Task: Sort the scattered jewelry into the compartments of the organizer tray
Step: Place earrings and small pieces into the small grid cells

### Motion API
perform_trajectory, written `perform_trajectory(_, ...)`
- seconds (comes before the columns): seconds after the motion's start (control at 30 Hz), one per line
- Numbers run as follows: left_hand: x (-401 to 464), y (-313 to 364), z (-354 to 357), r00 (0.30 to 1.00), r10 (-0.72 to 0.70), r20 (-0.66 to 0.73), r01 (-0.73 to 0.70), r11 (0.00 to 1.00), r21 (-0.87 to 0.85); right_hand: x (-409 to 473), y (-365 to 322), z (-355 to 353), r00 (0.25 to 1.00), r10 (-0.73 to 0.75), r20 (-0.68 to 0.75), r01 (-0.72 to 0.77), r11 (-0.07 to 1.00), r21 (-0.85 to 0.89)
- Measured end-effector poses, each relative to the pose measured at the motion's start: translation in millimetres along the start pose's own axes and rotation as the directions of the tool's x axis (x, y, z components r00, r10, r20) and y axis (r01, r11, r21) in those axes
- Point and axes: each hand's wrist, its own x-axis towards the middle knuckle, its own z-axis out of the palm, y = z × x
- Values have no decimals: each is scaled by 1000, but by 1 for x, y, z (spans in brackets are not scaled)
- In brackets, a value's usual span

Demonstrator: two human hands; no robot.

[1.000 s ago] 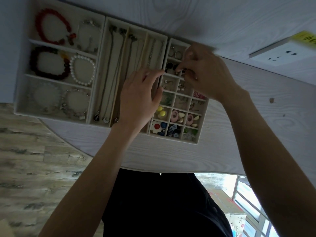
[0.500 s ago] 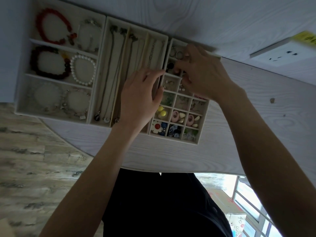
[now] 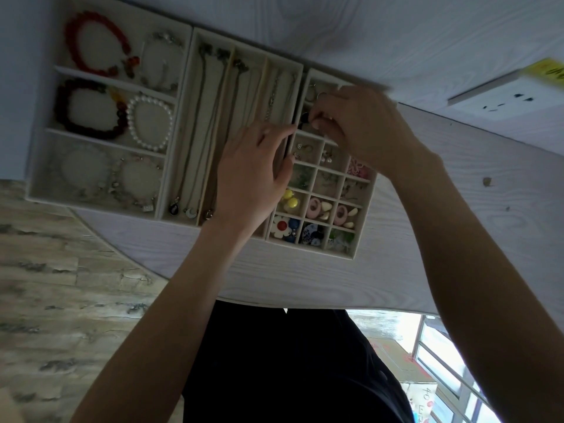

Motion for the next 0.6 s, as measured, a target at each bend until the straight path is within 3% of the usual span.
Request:
perform_trajectory(0.17, 0, 0, 0, 1000, 3, -4, -3, 1000, -6, -5, 3, 5, 997, 62, -44, -56, 990, 127)
perform_trajectory(0.3, 0, 0, 0, 1000, 8, -15, -8, 1000, -2, -6, 7, 6, 998, 40, -44, -35, 994, 105)
perform_trajectory(0.6, -1, -1, 0, 1000, 13, -9, -13, 1000, 9, 3, 14, -3, 994, -68, 86, 57, 990, 126)
